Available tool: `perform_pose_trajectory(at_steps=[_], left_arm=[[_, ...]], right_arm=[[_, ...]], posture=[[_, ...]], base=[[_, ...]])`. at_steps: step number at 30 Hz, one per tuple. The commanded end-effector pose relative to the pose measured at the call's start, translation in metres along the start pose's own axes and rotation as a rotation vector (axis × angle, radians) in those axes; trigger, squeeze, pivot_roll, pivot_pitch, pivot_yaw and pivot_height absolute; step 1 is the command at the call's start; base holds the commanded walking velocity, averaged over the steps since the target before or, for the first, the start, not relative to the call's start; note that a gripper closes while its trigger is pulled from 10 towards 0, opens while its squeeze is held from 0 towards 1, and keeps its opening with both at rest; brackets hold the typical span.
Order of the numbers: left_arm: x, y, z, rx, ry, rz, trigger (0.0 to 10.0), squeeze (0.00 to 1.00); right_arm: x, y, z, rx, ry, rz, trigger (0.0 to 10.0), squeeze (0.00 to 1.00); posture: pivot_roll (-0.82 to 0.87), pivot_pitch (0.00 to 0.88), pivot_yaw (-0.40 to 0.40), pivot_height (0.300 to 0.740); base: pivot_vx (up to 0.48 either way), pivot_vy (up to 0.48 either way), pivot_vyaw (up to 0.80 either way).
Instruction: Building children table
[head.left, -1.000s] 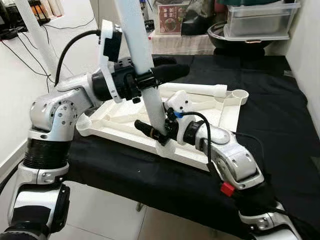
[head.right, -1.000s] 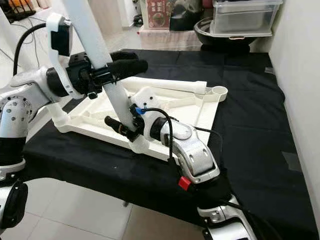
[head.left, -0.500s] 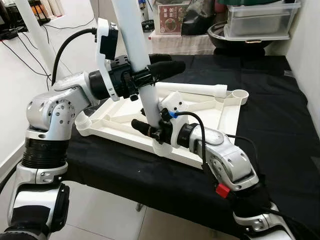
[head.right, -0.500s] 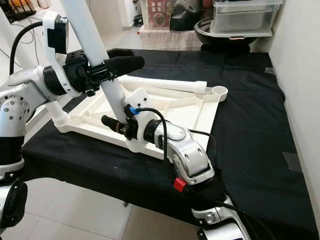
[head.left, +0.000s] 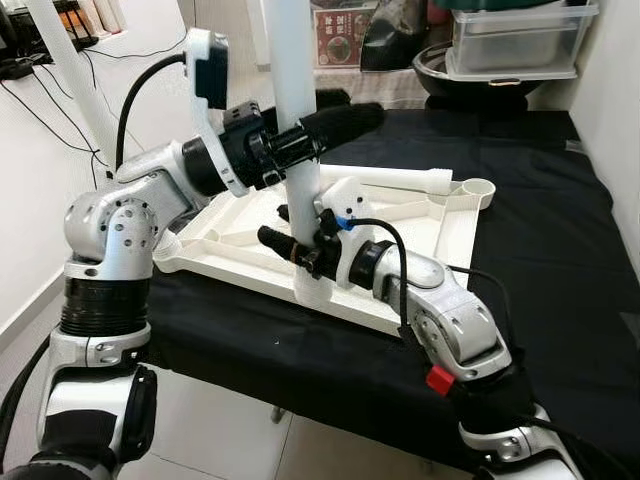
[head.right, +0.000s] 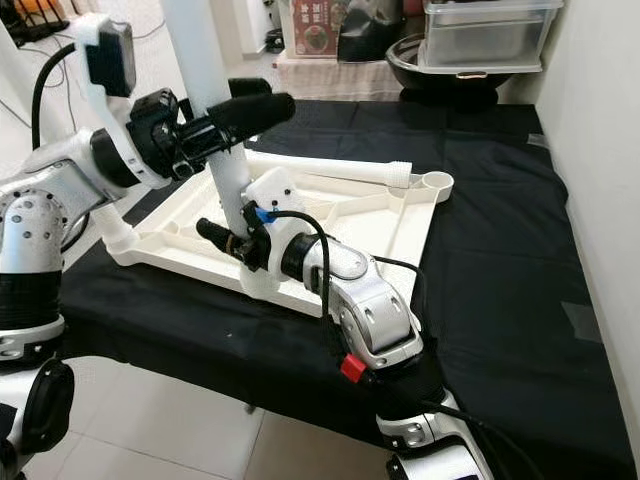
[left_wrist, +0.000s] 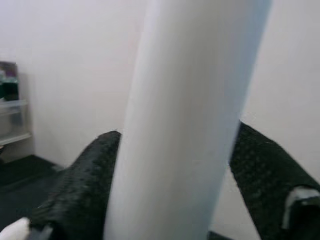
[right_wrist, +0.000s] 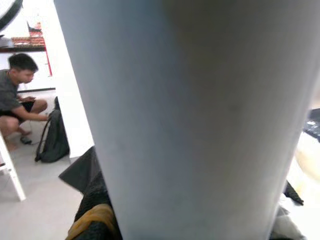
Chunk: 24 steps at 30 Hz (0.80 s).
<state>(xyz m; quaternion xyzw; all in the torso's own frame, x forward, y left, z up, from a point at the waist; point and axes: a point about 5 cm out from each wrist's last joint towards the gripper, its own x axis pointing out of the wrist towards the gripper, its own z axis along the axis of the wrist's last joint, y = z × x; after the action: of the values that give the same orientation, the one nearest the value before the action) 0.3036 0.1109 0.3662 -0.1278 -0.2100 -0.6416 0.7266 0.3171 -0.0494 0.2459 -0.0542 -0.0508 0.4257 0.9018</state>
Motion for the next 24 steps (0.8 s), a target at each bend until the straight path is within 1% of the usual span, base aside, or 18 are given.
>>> perform_pose_trajectory(at_steps=[1,3,4,5,6,7,8,9,10,11,12,13,17,19,20,22,23,24], left_arm=[[0.007,-0.007,0.007,0.0,-0.03,-0.067,10.0,1.0],[0.005,-0.008,0.018,0.009,-0.068,-0.079,10.0,1.0],[-0.001,-0.015,0.039,0.036,-0.116,-0.112,10.0,1.0],[-0.001,-0.015,0.039,0.036,-0.116,-0.112,10.0,1.0],[-0.007,-0.022,0.059,0.077,-0.146,-0.132,10.0,1.0],[-0.007,-0.022,0.059,0.077,-0.146,-0.132,10.0,1.0],[-0.013,-0.03,0.075,0.117,-0.165,-0.148,10.0,1.0],[-0.013,-0.03,0.075,0.117,-0.165,-0.148,10.0,1.0],[-0.018,-0.038,0.086,0.157,-0.172,-0.153,10.0,1.0],[-0.018,-0.038,0.086,0.157,-0.172,-0.153,10.0,1.0],[-0.022,-0.045,0.093,0.186,-0.18,-0.147,10.0,1.0],[-0.022,-0.045,0.093,0.186,-0.18,-0.147,10.0,1.0],[-0.029,-0.057,0.094,0.193,-0.184,-0.128,10.0,1.0],[-0.034,-0.062,0.085,0.162,-0.165,-0.121,10.0,1.0],[-0.04,-0.068,0.07,0.111,-0.126,-0.116,10.0,1.0],[-0.04,-0.068,0.07,0.111,-0.126,-0.116,10.0,1.0],[-0.047,-0.071,0.042,0.03,-0.076,-0.084,10.0,1.0],[-0.047,-0.071,0.042,0.03,-0.076,-0.084,10.0,1.0]], right_arm=[[0.003,0.0,-0.007,0.02,0.045,-0.014,0.0,0.0],[0.002,-0.005,-0.009,0.019,0.054,-0.048,0.0,0.0],[-0.002,-0.019,-0.012,0.019,0.067,-0.122,0.0,0.0],[-0.002,-0.019,-0.012,0.019,0.067,-0.122,0.0,0.0],[-0.008,-0.035,-0.015,0.017,0.085,-0.207,0.0,0.0],[-0.008,-0.035,-0.015,0.017,0.085,-0.207,0.0,0.0],[-0.014,-0.049,-0.017,0.014,0.1,-0.291,0.0,0.0],[-0.014,-0.049,-0.017,0.014,0.1,-0.291,0.0,0.0],[-0.021,-0.062,-0.019,0.013,0.109,-0.364,0.0,0.0],[-0.021,-0.062,-0.019,0.013,0.109,-0.364,0.0,0.0],[-0.029,-0.074,-0.021,0.012,0.115,-0.435,0.0,0.0],[-0.029,-0.074,-0.021,0.012,0.115,-0.435,0.0,0.0],[-0.045,-0.096,-0.024,0.009,0.123,-0.551,0.0,0.0],[-0.051,-0.105,-0.024,0.002,0.128,-0.591,0.0,0.0],[-0.057,-0.113,-0.022,0.001,0.121,-0.623,0.0,0.0],[-0.057,-0.113,-0.022,0.001,0.121,-0.623,0.0,0.0],[-0.061,-0.12,-0.015,0.022,0.076,-0.627,5.0,0.0],[-0.061,-0.12,-0.015,0.022,0.076,-0.627,5.0,0.0]], posture=[[-0.05,0.051,0.077,0.74],[-0.05,0.052,0.077,0.74],[-0.05,0.055,0.071,0.74],[-0.05,0.055,0.071,0.74],[-0.04,0.056,0.066,0.74],[-0.04,0.056,0.066,0.74],[-0.04,0.056,0.063,0.74],[-0.04,0.056,0.063,0.74],[-0.04,0.056,0.057,0.74],[-0.04,0.056,0.057,0.74],[-0.03,0.057,0.05,0.74],[-0.03,0.057,0.05,0.74],[-0.02,0.062,0.042,0.74],[-0.02,0.064,0.04,0.74],[-0.01,0.066,0.038,0.74],[-0.01,0.066,0.038,0.74],[0.0,0.083,0.038,0.74],[0.0,0.083,0.038,0.74]], base=[[0.0,0.0,0.0],[0.0,0.0,0.0],[0.0,0.0,0.0],[0.0,0.0,0.0],[0.0,0.0,0.0],[0.0,0.0,0.0],[0.0,0.0,0.0],[0.0,0.0,0.0],[0.0,0.0,0.0],[0.0,0.0,0.0],[0.0,0.0,0.0],[0.0,0.0,0.0],[0.0,0.0,0.0],[0.0,0.0,0.0],[0.0,0.0,0.0],[0.0,0.0,0.0],[0.0,0.0,0.0],[0.0,0.0,0.0]])
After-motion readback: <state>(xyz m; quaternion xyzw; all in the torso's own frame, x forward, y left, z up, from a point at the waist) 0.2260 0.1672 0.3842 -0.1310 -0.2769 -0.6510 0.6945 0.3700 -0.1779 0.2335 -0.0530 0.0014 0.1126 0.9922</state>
